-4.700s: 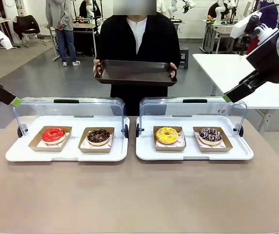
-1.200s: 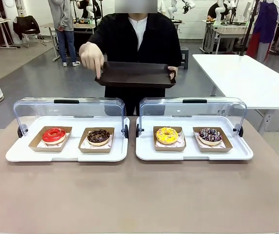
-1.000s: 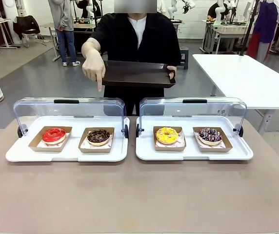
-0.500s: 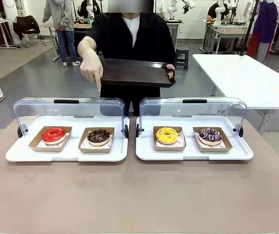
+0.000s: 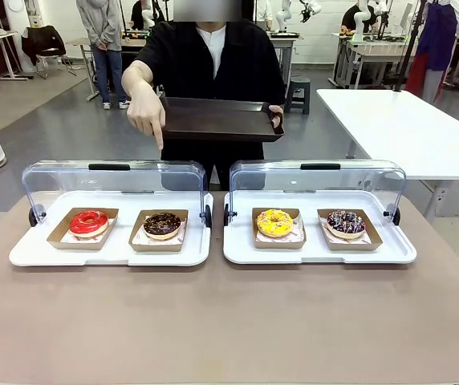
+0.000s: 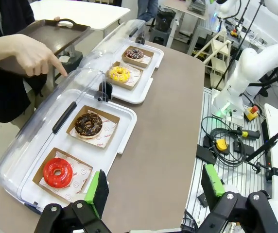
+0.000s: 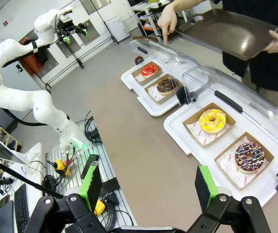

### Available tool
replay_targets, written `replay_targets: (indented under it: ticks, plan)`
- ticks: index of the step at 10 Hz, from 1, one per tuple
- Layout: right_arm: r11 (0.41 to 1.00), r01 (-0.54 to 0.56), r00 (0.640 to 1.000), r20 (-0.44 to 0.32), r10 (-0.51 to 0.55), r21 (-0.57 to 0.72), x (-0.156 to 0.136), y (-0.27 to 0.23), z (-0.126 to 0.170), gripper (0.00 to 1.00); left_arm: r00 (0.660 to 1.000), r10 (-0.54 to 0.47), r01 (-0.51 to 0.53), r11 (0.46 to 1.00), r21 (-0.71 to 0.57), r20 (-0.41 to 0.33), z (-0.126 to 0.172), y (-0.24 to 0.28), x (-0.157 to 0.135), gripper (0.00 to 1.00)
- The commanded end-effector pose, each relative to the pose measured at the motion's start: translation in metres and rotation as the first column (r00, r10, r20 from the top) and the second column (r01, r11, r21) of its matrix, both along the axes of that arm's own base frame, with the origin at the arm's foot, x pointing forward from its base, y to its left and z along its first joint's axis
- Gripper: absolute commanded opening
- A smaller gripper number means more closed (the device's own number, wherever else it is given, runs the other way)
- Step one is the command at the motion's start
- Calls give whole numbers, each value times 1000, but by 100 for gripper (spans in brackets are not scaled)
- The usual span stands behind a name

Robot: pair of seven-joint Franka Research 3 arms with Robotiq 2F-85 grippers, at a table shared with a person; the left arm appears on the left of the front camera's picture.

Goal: Provide the desired donut to the person.
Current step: Pick up and lift the Paper togo box containing the Donut pointed at by the person.

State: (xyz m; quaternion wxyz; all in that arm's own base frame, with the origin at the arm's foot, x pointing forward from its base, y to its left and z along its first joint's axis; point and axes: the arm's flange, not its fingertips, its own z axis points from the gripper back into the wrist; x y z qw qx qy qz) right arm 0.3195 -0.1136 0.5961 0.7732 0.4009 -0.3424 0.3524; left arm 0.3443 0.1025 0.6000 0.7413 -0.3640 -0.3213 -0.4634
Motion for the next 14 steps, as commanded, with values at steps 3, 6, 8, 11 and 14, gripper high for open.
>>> replay_targets:
  ticks: [3,6,8,11,14]
  plan:
    - [1000,-11,1000,19,11,20,4,-1,1,100,988,-146,156,939,307,-55,42,-78,35,100]
    - [1000,-11,1000,19,11,20,4,-1,1,100,961,-248,273,810,519,-118,24,-165,57,100]
    - [1000,-11,1000,19,11,20,4,-1,1,100,944,-285,323,710,626,-164,-13,-211,62,100]
    - [1000,-11,1000,19,11,20,4,-1,1,100,929,-355,307,590,747,-102,-86,-258,65,100]
    - [1000,-11,1000,19,11,20,4,-1,1,100,913,-406,297,597,745,-38,-137,-285,74,100]
